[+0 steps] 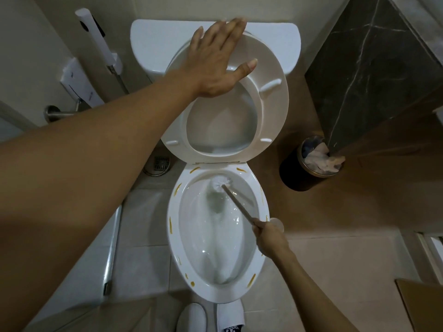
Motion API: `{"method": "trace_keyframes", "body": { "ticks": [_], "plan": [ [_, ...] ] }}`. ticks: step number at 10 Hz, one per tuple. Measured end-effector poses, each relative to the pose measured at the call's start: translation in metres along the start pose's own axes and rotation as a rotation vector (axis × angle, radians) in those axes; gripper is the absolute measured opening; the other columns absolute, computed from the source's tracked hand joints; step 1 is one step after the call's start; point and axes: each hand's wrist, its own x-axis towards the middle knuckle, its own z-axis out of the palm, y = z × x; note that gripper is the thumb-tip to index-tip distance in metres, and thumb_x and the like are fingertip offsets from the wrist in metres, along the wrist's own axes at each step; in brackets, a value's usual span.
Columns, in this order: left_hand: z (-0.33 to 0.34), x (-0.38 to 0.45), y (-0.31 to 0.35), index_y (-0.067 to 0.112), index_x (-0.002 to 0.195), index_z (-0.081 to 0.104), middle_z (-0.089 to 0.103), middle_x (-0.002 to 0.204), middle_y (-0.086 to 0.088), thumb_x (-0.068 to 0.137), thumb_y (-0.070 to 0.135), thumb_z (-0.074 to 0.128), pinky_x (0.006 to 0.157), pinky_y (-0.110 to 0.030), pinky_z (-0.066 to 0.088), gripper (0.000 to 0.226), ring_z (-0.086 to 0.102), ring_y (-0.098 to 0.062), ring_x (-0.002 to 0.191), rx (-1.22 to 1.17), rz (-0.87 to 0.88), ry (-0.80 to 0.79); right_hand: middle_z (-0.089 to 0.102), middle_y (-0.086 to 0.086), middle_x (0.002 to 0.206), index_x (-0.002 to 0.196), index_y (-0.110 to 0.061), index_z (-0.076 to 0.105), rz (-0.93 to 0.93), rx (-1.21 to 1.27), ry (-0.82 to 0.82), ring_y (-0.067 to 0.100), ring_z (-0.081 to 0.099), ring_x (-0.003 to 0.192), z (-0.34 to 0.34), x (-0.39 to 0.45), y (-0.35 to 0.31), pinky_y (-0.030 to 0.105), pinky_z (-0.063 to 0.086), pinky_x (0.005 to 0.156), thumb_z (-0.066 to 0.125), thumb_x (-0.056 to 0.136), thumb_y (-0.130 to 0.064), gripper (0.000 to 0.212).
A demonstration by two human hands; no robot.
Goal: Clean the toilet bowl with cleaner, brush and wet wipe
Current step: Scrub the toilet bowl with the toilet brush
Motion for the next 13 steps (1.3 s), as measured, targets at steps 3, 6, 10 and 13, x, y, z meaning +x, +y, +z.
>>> {"method": "trace_keyframes", "body": {
  "ticks": [3, 6, 10, 13],
  "plan": [
    [0.001, 0.001, -0.001, 0.018, 0.152, -0.003, -0.001, 0.16, -0.001, 0.093, 0.062, 0.019, 0.117, -0.048, -0.003, 0.077, -0.002, -0.022, 0.147, -0.006, -0.002, 0.005, 0.063, 0.002, 0.111, 0.135, -0.028, 0.053, -0.018, 0.043, -0.085, 0.028, 0.061, 0.105, -0.008, 0.006, 0.012, 0.036, 0.052, 0.085, 0.043, 0.1, -0.03, 0.037],
    [0.004, 0.001, 0.001, 0.017, 0.152, 0.0, 0.002, 0.16, -0.003, 0.089, 0.064, 0.016, 0.116, -0.048, -0.002, 0.08, 0.001, -0.024, 0.147, 0.028, -0.002, 0.023, 0.058, 0.001, 0.095, 0.134, -0.022, 0.055, -0.064, 0.143, -0.137, 0.008, 0.046, 0.063, 0.012, 0.004, -0.01, 0.008, 0.034, 0.038, 0.042, 0.102, -0.028, 0.035],
    [0.003, 0.001, 0.0, 0.017, 0.152, -0.001, 0.001, 0.16, -0.003, 0.091, 0.063, 0.017, 0.116, -0.048, -0.003, 0.079, 0.0, -0.024, 0.147, 0.017, 0.002, 0.02, 0.055, -0.002, 0.082, 0.14, -0.029, 0.049, 0.109, 0.38, -0.124, 0.011, 0.045, 0.056, 0.014, -0.008, -0.011, 0.018, 0.034, 0.035, 0.047, 0.099, -0.029, 0.041],
    [0.003, 0.001, -0.001, 0.017, 0.152, -0.001, 0.001, 0.16, -0.003, 0.092, 0.063, 0.019, 0.116, -0.048, -0.003, 0.078, 0.0, -0.024, 0.147, 0.011, 0.005, 0.028, 0.041, -0.001, 0.062, 0.136, -0.036, 0.051, 0.097, 0.126, -0.511, 0.011, 0.034, 0.047, -0.039, -0.017, -0.017, 0.019, 0.029, 0.039, 0.049, 0.099, -0.031, 0.038]
  ]
}}
